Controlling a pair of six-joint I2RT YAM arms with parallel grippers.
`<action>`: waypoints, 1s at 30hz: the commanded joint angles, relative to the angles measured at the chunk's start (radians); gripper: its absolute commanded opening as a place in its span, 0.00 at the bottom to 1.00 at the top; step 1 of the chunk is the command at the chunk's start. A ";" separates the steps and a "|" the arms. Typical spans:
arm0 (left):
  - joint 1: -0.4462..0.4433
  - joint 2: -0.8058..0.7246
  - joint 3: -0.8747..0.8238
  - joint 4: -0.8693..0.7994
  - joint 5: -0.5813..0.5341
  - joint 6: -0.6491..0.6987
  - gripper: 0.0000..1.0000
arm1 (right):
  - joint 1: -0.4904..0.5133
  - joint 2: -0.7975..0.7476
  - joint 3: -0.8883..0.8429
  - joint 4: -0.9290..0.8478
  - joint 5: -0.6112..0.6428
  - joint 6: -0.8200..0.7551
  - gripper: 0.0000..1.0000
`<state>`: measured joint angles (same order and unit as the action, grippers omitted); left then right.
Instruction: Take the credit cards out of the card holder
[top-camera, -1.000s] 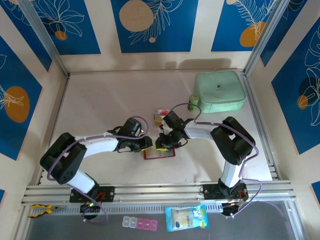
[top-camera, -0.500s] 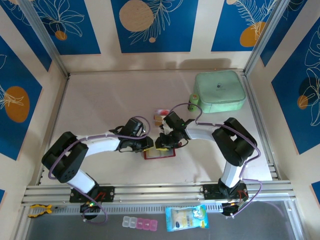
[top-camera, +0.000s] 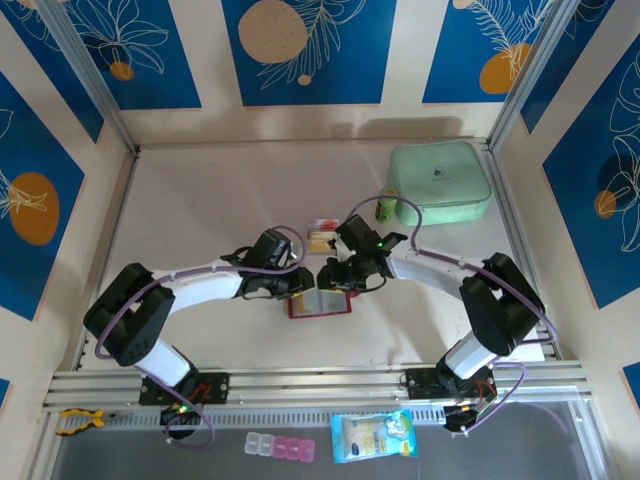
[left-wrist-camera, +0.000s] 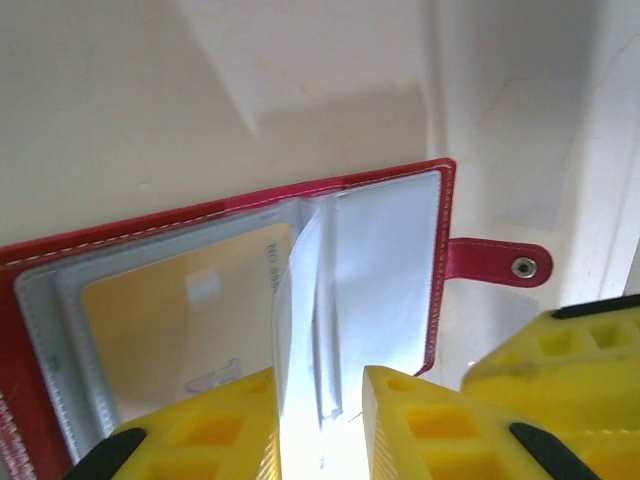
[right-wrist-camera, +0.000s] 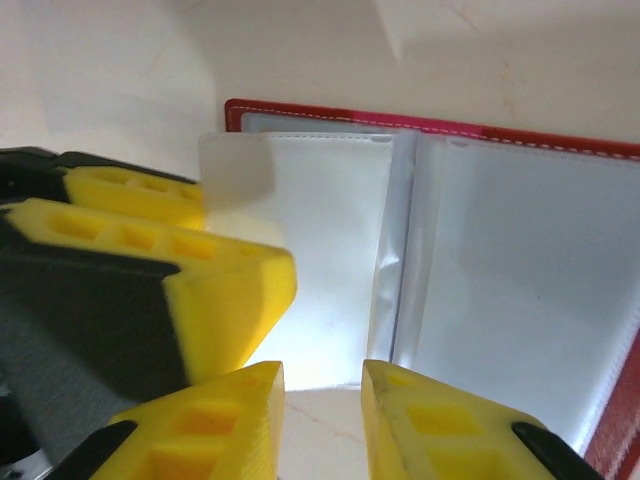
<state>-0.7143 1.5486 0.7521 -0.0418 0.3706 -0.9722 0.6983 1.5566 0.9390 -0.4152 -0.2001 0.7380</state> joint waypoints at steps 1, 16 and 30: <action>-0.015 -0.002 0.043 -0.033 0.020 -0.011 0.26 | -0.022 -0.077 0.043 -0.122 0.021 0.086 0.29; -0.100 0.134 0.209 -0.096 0.021 -0.026 0.29 | -0.162 -0.351 0.060 -0.412 0.013 0.558 0.40; -0.134 0.286 0.429 -0.195 0.046 0.036 0.31 | -0.280 -0.629 0.041 -0.547 -0.143 0.787 0.46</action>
<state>-0.8375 1.8095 1.1366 -0.1806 0.3935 -0.9703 0.4431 0.9840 0.9741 -0.8825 -0.2871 1.4582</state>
